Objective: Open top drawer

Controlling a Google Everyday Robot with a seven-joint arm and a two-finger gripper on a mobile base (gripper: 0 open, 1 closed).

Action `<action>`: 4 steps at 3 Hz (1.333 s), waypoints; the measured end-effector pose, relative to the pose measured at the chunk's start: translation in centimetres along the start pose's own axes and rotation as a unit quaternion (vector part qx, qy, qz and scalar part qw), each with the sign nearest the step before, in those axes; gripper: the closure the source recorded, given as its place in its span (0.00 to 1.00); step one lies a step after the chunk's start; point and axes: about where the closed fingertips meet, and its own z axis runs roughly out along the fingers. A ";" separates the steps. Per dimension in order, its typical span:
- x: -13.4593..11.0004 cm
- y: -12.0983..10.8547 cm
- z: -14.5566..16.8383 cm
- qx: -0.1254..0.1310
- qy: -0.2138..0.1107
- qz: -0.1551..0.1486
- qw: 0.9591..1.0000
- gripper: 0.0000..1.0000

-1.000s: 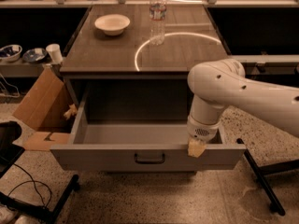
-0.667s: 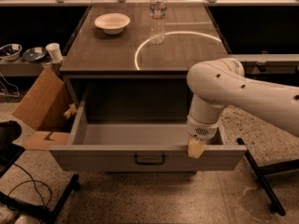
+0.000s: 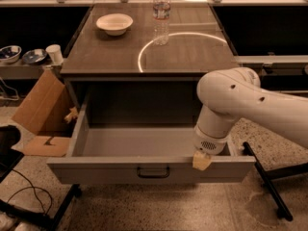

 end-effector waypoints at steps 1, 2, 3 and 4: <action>-0.6 2.4 -0.4 0.006 -0.030 0.032 0.999 1.00; -0.5 2.5 -0.6 0.006 -0.030 0.032 0.999 1.00; -0.3 2.7 -0.6 0.005 -0.030 0.033 0.999 1.00; 0.5 3.7 -0.3 0.002 -0.029 0.043 0.999 0.98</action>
Offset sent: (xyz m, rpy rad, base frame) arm -0.6467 -0.1435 -0.0706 0.0020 0.3274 -0.8915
